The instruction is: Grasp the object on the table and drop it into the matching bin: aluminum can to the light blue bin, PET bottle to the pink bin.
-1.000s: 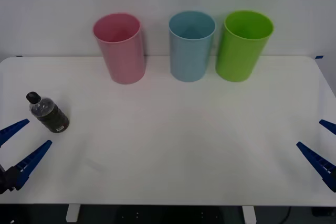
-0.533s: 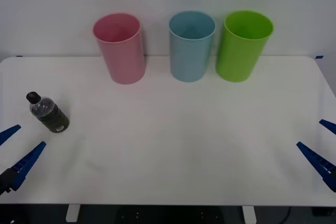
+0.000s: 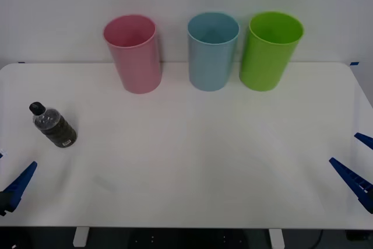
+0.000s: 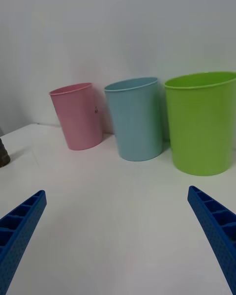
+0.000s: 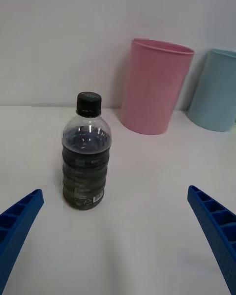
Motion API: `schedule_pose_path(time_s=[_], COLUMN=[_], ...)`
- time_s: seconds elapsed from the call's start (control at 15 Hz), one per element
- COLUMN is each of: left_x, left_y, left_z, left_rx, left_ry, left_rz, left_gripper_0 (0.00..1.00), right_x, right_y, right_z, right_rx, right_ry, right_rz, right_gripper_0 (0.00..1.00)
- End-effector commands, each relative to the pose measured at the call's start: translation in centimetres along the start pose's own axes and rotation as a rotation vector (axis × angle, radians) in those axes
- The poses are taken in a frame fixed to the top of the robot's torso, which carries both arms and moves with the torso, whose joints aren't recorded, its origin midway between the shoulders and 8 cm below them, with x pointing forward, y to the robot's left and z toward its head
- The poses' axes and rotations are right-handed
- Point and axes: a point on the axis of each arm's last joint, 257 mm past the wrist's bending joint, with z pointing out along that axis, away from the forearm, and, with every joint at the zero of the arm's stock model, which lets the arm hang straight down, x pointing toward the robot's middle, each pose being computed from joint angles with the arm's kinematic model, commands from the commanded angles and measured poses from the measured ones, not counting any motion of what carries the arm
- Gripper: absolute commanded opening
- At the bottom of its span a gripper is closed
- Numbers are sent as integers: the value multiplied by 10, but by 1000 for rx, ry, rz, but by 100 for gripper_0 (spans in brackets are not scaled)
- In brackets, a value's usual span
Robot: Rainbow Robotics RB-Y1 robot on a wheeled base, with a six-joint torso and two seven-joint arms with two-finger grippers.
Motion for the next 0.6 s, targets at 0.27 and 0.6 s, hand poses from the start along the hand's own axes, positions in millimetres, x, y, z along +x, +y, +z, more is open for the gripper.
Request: schedule_pose_path(time_s=[0.27, 0.6], left_x=[22, 37], left_y=[19, 25], left_z=[4, 17], left_rx=[-116, -145], left_ry=[41, 65], left_rz=[-4, 64], left_gripper_0=[100, 100], right_x=[0, 0], right_y=[0, 0], right_z=[0, 0], right_rx=[0, 0], right_ry=[0, 0], right_rz=[0, 0], right_gripper_0=[100, 100])
